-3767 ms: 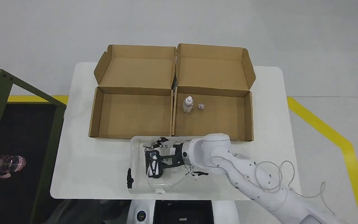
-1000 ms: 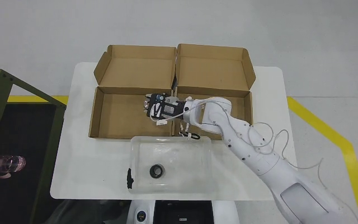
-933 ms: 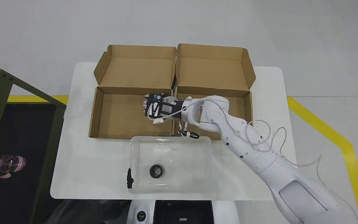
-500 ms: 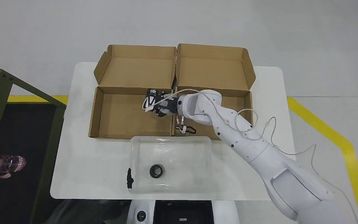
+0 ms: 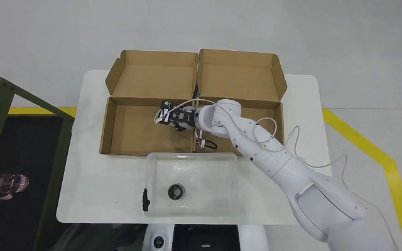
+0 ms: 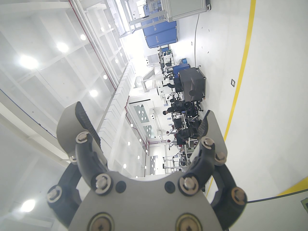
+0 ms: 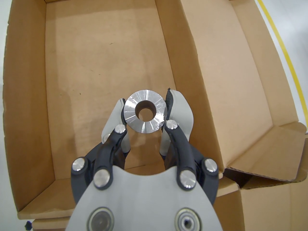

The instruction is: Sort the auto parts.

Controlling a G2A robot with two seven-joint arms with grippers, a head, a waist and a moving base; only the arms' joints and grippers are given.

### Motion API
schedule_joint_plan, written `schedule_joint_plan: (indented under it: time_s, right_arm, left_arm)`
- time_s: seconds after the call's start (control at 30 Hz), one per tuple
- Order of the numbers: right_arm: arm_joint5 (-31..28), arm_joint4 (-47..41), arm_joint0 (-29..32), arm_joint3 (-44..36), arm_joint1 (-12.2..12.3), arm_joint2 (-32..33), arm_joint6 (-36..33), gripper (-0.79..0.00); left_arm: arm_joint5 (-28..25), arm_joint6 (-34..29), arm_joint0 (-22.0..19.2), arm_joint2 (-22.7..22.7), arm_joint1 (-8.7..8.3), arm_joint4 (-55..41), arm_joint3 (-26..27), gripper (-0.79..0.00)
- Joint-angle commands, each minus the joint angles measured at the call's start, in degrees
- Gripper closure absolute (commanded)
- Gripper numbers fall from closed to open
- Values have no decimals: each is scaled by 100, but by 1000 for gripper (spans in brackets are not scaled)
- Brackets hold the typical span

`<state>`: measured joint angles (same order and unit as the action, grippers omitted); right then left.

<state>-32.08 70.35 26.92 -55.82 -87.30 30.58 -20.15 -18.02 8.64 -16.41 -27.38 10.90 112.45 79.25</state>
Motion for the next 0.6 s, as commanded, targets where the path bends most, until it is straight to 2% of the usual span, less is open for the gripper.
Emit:
schedule_joint_plan:
  time_s: [0.0, 0.17, 0.57]
  right_arm:
    - [6, 15, -21, 85, -35, -14, -14, -108]
    - [5, 72, -69, 258, -116, -31, -34, -142]
    - [-40, 216, -84, 442, -239, -4, -66, -323]
  left_arm:
    - [0, 0, 0, 0, 0, 0, 0, -785]
    - [0, 0, 0, 0, 0, 0, 0, -785]
    - [0, 0, 0, 0, 0, 0, 0, -785]
